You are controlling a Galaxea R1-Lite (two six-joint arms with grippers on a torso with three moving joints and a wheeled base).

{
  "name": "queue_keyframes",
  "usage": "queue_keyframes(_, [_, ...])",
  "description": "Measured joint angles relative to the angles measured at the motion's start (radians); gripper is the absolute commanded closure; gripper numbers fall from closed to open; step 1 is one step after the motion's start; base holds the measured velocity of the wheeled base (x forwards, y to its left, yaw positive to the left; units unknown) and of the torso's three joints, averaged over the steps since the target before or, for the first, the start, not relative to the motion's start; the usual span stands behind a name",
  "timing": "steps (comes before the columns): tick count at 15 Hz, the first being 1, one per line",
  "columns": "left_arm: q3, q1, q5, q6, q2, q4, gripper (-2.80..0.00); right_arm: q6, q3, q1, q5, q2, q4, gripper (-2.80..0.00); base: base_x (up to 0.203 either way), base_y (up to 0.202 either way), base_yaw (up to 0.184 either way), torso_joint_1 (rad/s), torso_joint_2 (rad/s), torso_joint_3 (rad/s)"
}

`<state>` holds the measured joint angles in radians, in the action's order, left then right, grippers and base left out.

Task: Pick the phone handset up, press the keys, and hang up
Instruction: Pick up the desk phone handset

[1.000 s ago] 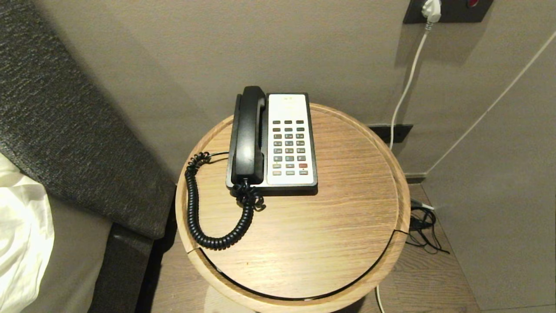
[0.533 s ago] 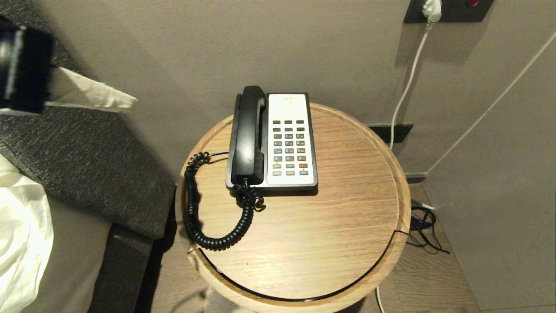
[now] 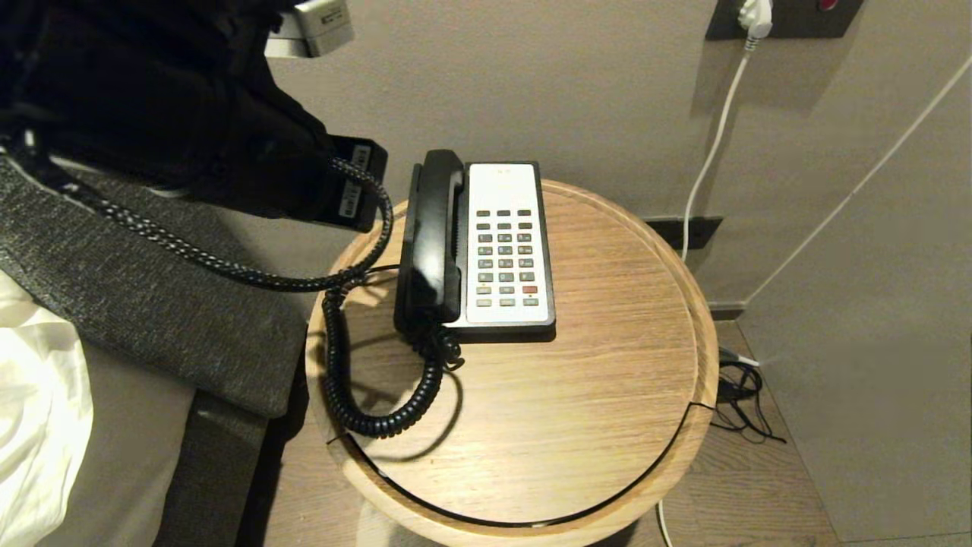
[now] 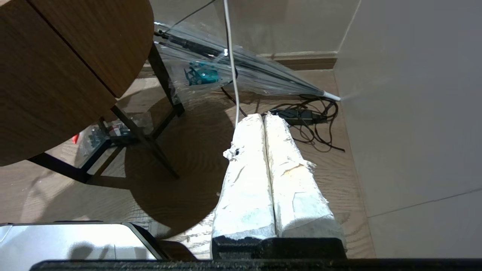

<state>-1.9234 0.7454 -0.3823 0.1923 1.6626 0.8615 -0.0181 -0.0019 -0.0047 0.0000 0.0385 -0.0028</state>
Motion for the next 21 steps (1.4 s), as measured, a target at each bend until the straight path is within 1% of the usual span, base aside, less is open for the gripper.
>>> queue_keyframes(1, [0.0, 0.01, -0.022, 0.0, 0.01, -0.024, -2.8, 0.0, 0.0, 0.0, 0.0, 0.0, 0.0, 0.0, 0.0, 0.0, 0.0, 0.0, 0.0, 0.0])
queue_keyframes(5, [-0.001, 0.044, -0.033, 0.011, 0.039, -0.133, -2.8, 0.0, 0.0, 0.0, 0.0, 0.0, 0.0, 0.0, 0.0, 0.0, 0.0, 0.0, 0.0, 0.0])
queue_keyframes(6, [-0.001, 0.049, -0.043, 0.02, 0.047, -0.133, -2.8, 0.0, 0.0, 0.0, 0.0, 0.0, 0.0, 0.0, 0.0, 0.0, 0.0, 0.0, 0.0, 0.0])
queue_keyframes(9, [-0.001, 0.052, -0.063, 0.081, 0.086, -0.134, -2.8, 0.0, 0.0, 0.0, 0.0, 0.0, 0.0, 0.0, 0.0, 0.0, 0.0, 0.0, 0.0, 0.0])
queue_keyframes(10, [-0.001, 0.053, -0.074, 0.089, 0.102, -0.139, -2.8, 0.0, 0.0, 0.0, 0.0, 0.0, 0.0, 0.0, 0.0, 0.0, 0.0, 0.0, 0.0, 0.0])
queue_keyframes(14, [-0.002, 0.054, -0.12, 0.092, 0.146, -0.149, -2.8, 0.0, 0.0, 0.0, 0.0, 0.0, 0.0, 0.0, 0.0, 0.0, 0.0, 0.0, 0.0, 0.0])
queue_keyframes(16, [-0.002, 0.052, -0.159, 0.089, 0.163, -0.149, -2.8, 0.0, 0.0, 0.0, 0.0, 0.0, 0.0, 0.0, 0.0, 0.0, 0.0, 0.0, 0.0, 0.0])
queue_keyframes(21, [-0.005, 0.023, -0.149, 0.096, 0.184, -0.158, -2.8, 0.0, 0.0, 0.0, 0.0, 0.0, 0.0, 0.0, 0.0, 0.0, 0.0, 0.0, 0.0, 0.0])
